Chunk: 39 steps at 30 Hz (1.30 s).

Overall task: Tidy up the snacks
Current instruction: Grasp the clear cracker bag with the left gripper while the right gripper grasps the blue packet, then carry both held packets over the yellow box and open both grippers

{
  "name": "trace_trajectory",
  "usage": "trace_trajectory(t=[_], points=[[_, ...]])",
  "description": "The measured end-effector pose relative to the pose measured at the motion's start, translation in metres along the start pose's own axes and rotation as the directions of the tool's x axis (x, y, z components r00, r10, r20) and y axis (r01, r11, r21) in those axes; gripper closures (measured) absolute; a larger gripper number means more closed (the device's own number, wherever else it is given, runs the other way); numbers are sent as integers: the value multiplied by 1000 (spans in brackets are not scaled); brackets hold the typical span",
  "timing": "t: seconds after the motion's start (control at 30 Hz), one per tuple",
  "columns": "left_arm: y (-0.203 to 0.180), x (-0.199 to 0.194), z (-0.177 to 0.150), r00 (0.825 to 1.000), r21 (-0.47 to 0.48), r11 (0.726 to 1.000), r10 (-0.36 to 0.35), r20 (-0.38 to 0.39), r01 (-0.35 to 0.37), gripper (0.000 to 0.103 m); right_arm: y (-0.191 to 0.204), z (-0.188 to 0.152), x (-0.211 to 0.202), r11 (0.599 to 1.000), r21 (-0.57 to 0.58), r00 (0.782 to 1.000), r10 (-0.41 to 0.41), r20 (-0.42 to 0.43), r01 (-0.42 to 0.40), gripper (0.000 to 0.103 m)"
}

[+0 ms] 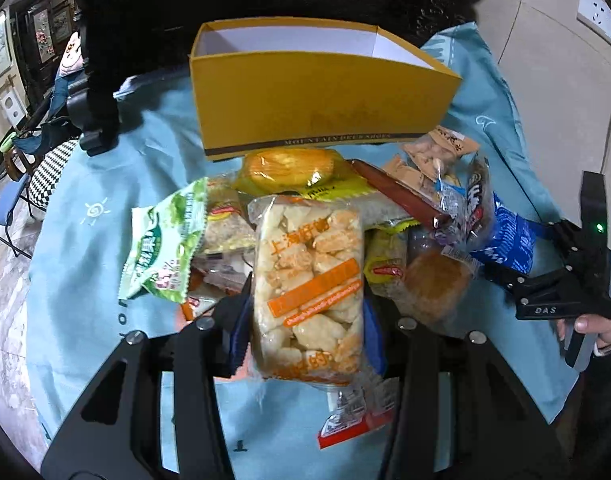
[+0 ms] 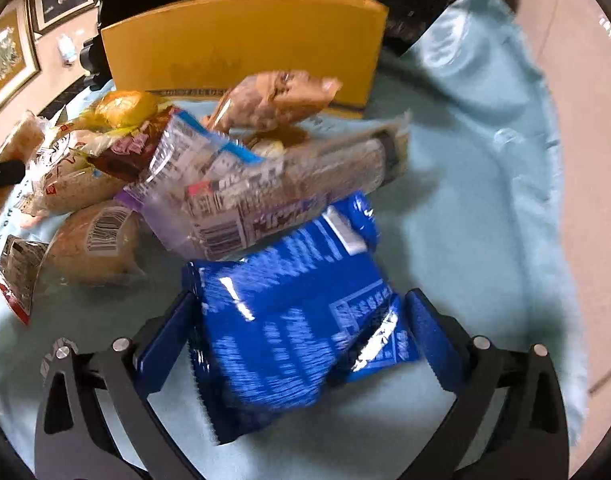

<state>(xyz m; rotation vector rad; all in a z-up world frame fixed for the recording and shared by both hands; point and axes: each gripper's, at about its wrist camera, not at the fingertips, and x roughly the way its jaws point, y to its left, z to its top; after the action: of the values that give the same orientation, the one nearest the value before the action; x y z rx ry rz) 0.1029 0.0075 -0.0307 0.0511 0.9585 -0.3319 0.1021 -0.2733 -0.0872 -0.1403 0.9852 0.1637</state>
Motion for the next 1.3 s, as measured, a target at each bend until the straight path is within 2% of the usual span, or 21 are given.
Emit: trace_trajectory(t=[0.07,0.1,0.17,0.2,0.23,0.4,0.53,0.63,0.77,0.93,1.07,1.3], points=[[-1,1,-1,1000,1,1000,-7,-4,7,56,1,2,4,998,-11,998,62,-16,-62,19],[-1,1,-1,1000,-1,1000,-8,-5,8,56,1,2,4,997,-11,997,74,-22,-74,23],[1,2,-2,1000,-7,1000,-2,-9,2,56,6,2,-4,995,-32,996,93,-8,-94,40],[2,3,-2,1000,-12,1000,2,-13,-2,56,6,1,-9,993,-28,994,112,6,-112,55],[3,4,-2,1000,-20,1000,3,-19,-4,56,6,-1,-12,992,-16,992,122,14,-122,62],[2,2,-2,1000,-19,1000,-3,-18,3,56,0,-9,-36,986,52,985,152,75,-156,64],[-2,-6,0,1000,-14,1000,-10,2,10,56,3,-10,-64,983,46,976,170,135,-178,64],[-6,-14,4,1000,-8,1000,-8,18,8,56,7,-2,-91,974,37,954,210,212,-222,64],[-13,-26,19,999,7,1000,-4,48,4,56,12,29,-118,955,18,910,276,308,-296,64],[-20,-40,62,993,36,999,17,114,-21,56,23,86,-126,952,-19,884,290,366,-305,64],[-17,-36,107,988,32,998,45,147,-50,56,27,134,-110,957,-4,886,270,377,-290,64],[-4,8,185,989,-13,995,97,114,-96,56,22,203,-64,953,52,893,261,366,-300,63]])
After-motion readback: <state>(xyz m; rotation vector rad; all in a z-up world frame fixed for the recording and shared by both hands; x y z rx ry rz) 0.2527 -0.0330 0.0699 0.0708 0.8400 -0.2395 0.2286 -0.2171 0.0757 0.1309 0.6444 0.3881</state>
